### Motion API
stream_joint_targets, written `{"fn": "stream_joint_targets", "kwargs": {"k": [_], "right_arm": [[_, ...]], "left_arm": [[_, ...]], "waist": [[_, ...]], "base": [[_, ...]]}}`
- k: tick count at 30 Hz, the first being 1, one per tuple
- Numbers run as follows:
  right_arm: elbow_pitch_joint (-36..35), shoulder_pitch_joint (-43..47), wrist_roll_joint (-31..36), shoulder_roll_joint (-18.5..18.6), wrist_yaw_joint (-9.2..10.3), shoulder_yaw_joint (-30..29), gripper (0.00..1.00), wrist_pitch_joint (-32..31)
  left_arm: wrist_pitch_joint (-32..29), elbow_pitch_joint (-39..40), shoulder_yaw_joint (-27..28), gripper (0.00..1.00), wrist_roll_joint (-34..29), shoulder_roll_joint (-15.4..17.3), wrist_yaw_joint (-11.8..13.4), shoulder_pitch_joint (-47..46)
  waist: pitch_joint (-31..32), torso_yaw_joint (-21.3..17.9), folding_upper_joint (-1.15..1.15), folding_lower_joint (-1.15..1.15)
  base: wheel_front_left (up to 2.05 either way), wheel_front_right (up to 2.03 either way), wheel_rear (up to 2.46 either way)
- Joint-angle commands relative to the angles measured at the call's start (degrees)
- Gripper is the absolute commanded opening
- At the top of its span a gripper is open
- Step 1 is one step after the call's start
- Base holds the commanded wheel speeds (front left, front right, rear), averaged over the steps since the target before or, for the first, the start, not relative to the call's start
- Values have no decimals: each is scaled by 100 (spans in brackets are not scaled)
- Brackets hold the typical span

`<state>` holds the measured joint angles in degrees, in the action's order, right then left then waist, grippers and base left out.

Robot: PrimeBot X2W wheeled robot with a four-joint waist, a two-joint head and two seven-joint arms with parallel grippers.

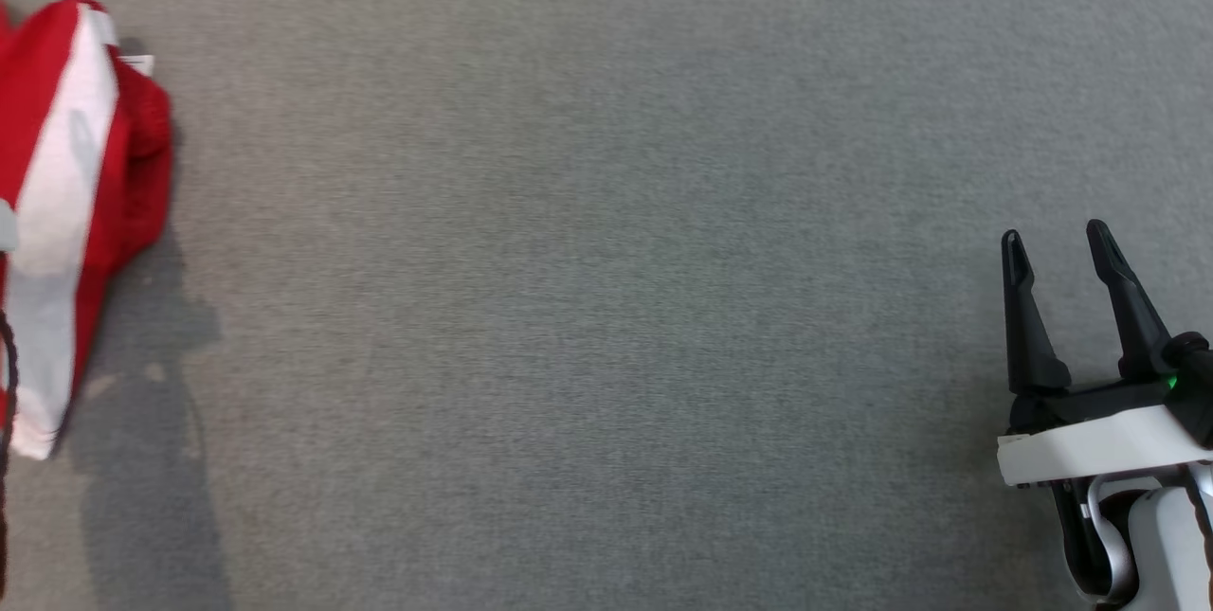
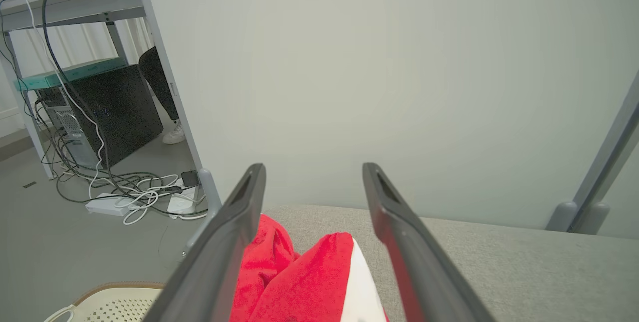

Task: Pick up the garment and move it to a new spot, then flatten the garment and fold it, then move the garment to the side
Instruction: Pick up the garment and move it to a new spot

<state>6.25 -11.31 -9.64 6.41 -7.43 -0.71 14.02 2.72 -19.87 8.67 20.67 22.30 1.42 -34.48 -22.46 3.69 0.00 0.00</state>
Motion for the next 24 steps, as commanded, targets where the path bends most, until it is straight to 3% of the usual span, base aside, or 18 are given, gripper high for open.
{"fn": "stream_joint_targets", "kwargs": {"k": [1,9,20,21,22,24], "right_arm": [[-51,-85,-20,10,-11,1,100,37],[-60,-131,-51,26,-11,-3,100,79],[-52,-160,9,1,-11,36,100,76],[-55,-152,9,-11,-11,43,100,72],[-53,-144,4,-19,-11,48,100,70],[-43,-139,-1,-27,-11,62,100,66]], "left_arm": [[-110,-168,29,100,-23,138,20,-150],[-775,-1289,-93,100,-13,548,-164,-381],[-1714,-2415,-307,100,220,452,-360,-526],[-1767,-2501,-312,78,250,426,-372,-503],[-1795,-2567,-328,0,268,399,-392,-481],[-1798,-2665,-348,0,308,358,-415,-446]], "waist": [[-305,-335,0,0],[-423,-546,0,0],[-332,-572,0,0],[-321,-575,0,0],[-314,-580,0,0],[-297,-585,0,0]], "base": [[0,0,0],[0,0,0],[0,0,0],[0,0,0],[0,0,0],[0,0,0]]}}
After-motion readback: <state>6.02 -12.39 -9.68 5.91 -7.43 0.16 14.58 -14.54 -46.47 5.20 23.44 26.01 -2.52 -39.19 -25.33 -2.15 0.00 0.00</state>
